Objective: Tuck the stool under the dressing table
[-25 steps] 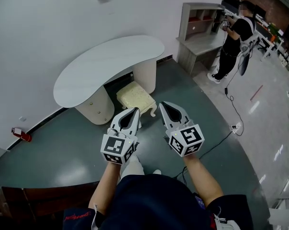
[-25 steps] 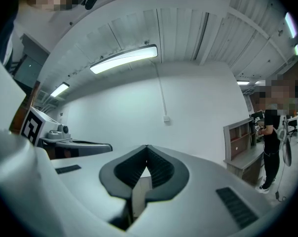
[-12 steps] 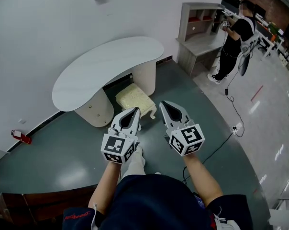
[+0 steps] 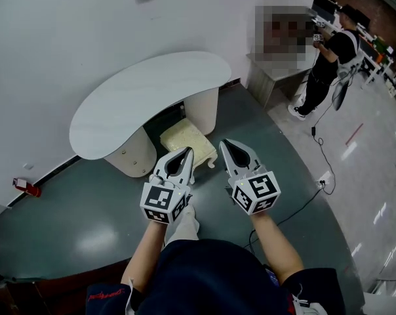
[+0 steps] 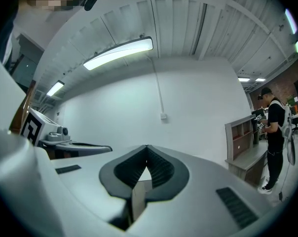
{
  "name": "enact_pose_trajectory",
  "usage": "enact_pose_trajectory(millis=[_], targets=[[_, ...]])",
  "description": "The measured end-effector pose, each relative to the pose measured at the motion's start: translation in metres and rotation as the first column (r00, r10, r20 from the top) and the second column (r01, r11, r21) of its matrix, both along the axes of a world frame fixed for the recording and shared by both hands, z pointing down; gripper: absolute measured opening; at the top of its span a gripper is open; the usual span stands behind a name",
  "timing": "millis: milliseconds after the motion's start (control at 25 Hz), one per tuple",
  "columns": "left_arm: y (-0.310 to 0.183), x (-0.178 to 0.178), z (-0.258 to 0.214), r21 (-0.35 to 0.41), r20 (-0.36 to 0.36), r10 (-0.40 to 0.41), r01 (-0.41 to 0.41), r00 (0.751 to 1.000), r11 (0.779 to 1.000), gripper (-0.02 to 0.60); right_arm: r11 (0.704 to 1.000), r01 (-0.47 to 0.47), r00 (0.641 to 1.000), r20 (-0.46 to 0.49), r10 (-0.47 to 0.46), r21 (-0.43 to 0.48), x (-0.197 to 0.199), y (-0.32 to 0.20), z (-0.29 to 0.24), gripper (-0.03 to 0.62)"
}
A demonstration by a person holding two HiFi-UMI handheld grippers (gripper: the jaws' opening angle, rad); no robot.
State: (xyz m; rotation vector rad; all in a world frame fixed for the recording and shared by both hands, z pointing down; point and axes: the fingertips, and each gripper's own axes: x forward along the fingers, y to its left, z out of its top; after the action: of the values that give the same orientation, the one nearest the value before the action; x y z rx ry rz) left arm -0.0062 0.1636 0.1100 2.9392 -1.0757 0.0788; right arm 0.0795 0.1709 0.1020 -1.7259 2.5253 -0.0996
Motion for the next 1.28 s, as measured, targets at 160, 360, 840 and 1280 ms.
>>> enact_pose_trajectory(millis=[160, 360, 840, 1280], targets=[[-0.037, 0.001, 0.000, -0.025, -0.011, -0.008, 0.008, 1.000, 1.000, 0.017, 1.000, 0.001, 1.000, -0.002, -0.001, -0.018, 0.001, -0.035, 0.002, 0.009], [-0.078, -0.003, -0.001, -0.038, -0.008, 0.002, -0.002, 1.000, 0.999, 0.017, 0.999, -0.012, 1.000, -0.007, 0.012, -0.035, -0.002, -0.077, 0.001, 0.009], [-0.167, -0.013, -0.008, -0.057, -0.040, 0.028, -0.030, 0.999, 0.998, 0.017, 0.998, -0.028, 0.999, -0.046, 0.025, -0.060, -0.020, -0.165, -0.002, 0.009], [-0.237, -0.027, 0.001, -0.081, -0.071, 0.038, -0.044, 0.997, 0.996, 0.017, 0.995, -0.051, 0.996, -0.072, 0.045, -0.089, -0.032, -0.229, 0.007, 0.009]])
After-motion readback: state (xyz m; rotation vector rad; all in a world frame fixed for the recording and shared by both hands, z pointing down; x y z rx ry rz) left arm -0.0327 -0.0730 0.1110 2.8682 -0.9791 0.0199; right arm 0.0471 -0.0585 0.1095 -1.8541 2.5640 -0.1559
